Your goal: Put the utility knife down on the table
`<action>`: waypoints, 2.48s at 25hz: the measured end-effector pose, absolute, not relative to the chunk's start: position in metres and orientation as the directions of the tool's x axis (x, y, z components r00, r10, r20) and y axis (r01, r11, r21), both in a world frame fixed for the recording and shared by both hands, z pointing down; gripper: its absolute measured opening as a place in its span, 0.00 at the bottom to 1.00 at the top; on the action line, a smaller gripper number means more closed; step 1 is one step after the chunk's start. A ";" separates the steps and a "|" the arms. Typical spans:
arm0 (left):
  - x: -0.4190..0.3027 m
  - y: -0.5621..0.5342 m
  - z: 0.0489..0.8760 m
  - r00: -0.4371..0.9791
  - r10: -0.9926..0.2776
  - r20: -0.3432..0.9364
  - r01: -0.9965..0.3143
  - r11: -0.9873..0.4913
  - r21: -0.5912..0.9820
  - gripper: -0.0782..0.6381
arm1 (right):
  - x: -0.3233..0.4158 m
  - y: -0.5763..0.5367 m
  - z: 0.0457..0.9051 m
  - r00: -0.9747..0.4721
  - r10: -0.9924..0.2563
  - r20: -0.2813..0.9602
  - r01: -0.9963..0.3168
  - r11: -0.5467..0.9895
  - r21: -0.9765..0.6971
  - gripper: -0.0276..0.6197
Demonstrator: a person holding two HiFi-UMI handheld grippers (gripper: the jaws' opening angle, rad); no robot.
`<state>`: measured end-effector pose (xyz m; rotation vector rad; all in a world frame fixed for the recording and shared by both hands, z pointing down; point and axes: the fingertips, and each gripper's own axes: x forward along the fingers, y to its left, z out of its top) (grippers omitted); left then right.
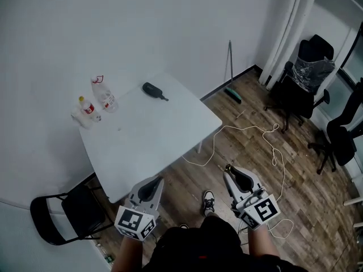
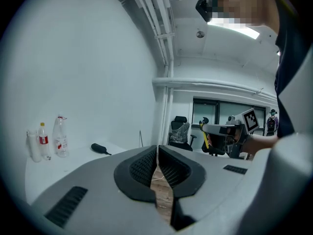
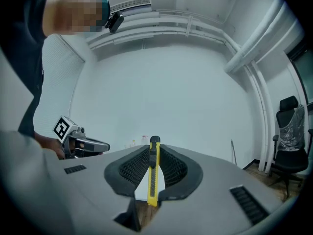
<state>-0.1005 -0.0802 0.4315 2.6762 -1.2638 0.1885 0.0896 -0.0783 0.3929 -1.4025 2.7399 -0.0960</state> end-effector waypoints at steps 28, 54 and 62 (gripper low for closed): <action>-0.064 -0.272 0.452 0.353 -0.897 0.265 -0.935 -0.327 0.137 0.15 | 0.104 -0.375 0.458 -0.794 -0.585 0.164 -0.604 0.790 -0.105 0.16; -0.155 -0.280 0.515 0.275 -0.892 0.358 -0.948 -0.191 0.253 0.15 | -0.049 -0.435 0.750 -0.516 -0.195 0.834 -0.399 0.916 -0.033 0.16; -0.163 -0.278 0.528 0.258 -0.887 0.383 -0.947 -0.153 0.283 0.15 | -0.044 -0.422 0.776 -0.452 -0.140 0.881 -0.318 0.948 -0.013 0.16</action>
